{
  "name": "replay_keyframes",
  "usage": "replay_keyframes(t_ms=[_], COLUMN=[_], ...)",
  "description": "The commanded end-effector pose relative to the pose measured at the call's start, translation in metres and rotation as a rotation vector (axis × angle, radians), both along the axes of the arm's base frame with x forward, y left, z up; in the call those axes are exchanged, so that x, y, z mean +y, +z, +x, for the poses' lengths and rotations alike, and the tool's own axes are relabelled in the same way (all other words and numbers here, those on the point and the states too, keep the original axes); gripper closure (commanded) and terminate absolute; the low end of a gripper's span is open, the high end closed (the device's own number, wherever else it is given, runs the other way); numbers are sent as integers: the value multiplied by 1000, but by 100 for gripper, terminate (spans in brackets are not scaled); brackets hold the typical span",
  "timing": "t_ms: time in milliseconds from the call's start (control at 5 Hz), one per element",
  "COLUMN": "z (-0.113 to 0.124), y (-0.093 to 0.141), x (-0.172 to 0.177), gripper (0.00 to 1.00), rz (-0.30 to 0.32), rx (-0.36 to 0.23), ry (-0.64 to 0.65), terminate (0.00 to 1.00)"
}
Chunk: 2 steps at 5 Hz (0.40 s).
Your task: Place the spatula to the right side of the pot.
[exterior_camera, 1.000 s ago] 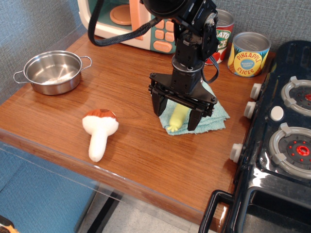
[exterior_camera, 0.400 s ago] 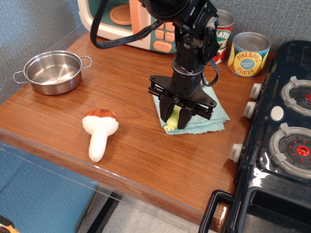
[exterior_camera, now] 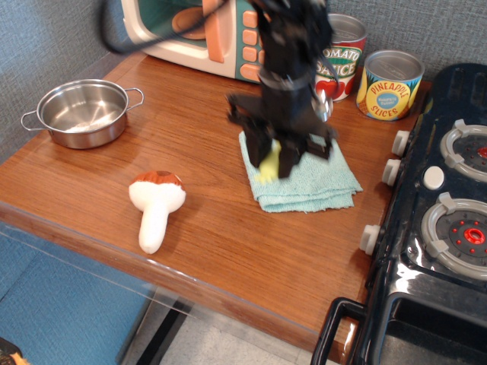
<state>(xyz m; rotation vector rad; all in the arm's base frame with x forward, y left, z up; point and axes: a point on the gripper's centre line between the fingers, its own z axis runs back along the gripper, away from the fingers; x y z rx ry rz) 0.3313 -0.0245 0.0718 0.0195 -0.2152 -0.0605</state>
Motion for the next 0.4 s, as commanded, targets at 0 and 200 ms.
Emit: replay_keyframes(t_ms=[0,200], z=[-17,-17], y=[25,8], x=[66,103], gripper=[100,100], rz=[-10,18], rx=[-11,73], ry=[28,41], terminate=[0,0])
